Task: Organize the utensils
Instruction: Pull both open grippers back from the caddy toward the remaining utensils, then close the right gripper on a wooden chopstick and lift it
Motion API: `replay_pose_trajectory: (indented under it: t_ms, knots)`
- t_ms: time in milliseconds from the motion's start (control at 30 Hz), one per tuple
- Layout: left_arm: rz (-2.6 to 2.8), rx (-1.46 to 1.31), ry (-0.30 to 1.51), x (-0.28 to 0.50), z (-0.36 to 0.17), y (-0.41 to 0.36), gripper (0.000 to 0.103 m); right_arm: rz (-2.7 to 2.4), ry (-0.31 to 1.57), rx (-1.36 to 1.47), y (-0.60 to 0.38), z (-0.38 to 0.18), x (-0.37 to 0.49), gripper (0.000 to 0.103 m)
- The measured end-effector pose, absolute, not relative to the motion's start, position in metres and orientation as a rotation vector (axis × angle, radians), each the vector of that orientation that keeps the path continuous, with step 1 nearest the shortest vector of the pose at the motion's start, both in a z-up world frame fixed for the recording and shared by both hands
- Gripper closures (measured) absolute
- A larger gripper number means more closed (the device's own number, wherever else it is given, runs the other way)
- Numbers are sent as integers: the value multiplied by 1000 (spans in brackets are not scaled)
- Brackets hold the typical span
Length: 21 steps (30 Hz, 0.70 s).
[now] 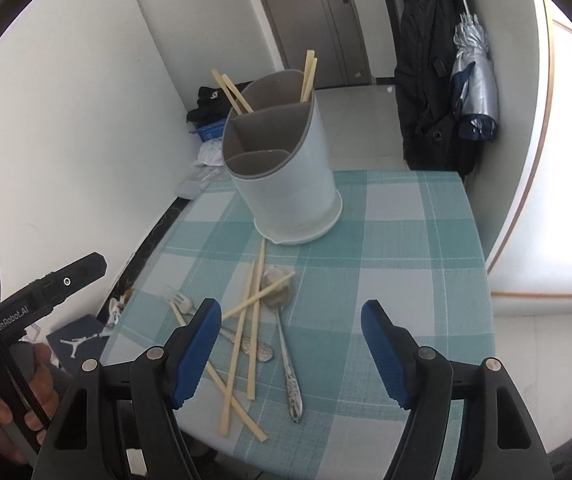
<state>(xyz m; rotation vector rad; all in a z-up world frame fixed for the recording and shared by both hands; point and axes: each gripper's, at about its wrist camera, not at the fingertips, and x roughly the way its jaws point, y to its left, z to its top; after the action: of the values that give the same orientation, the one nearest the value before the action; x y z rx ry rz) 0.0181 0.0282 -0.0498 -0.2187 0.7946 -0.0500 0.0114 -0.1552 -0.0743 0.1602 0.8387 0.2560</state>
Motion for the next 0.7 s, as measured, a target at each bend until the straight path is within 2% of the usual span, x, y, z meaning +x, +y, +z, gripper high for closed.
replay_pose_trajectory:
  t_ms: [300, 433, 533, 567, 700]
  knots:
    - [-39, -319, 854, 36, -54, 53, 6, 313, 988, 67, -120, -101, 49, 32]
    - [6, -370, 849, 44, -52, 70, 6, 353, 1051, 16, -100, -115, 66, 47]
    - [46, -409, 847, 48, -52, 84, 6, 347, 1097, -26, -89, -127, 78, 64]
    - [51, -427, 849, 48, -52, 88, 6, 335, 1102, -31, -88, -129, 80, 67]
    - [62, -470, 870, 51, -57, 95, 6, 330, 1128, 81, -94, -132, 87, 67]
